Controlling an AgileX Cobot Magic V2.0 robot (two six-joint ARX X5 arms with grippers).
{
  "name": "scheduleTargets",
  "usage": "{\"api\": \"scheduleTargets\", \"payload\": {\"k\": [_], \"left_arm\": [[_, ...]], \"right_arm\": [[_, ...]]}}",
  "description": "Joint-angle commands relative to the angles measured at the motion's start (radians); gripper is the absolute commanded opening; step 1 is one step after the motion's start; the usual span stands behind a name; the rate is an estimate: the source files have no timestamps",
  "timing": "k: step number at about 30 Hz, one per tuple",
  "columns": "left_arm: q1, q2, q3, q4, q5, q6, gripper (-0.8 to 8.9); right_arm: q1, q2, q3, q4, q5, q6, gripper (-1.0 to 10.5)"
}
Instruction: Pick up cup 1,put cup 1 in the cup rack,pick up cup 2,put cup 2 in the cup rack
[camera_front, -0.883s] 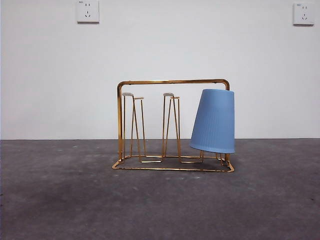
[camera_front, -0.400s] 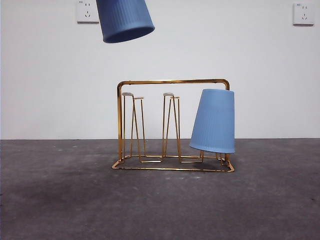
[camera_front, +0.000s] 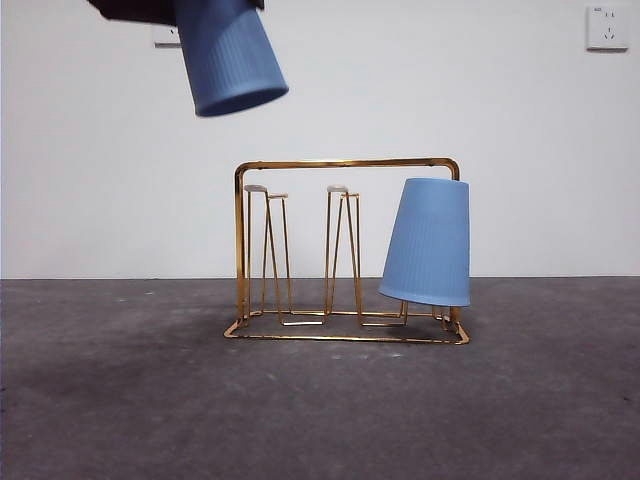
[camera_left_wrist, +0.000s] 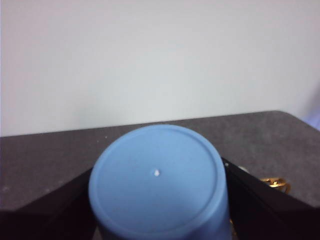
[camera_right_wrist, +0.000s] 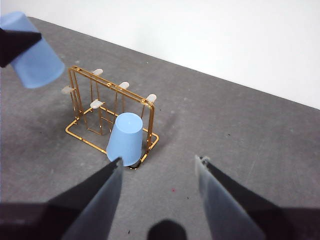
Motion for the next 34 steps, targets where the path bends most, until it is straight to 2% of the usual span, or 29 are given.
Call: {"api": "scheduleTargets", "payload": {"k": [1,21,34], "left_arm": [[0.013,0.035,-0.008,0.015,0.014,-0.005,-0.08],[0.044,0.228,-0.008,0.134,0.042,-0.002,-0.08],[0.049,0.341,-0.008,0.134,0.047,-0.002,-0.08]], "right_arm": [[-0.001,-0.005,0.003,0.006,0.001,0.019,2.5],[-0.001,-0.004,0.003,-0.031,0.001,0.04,2.5],[-0.001,-0.004,0.002,-0.032,0.001,0.039,2.5]]}}
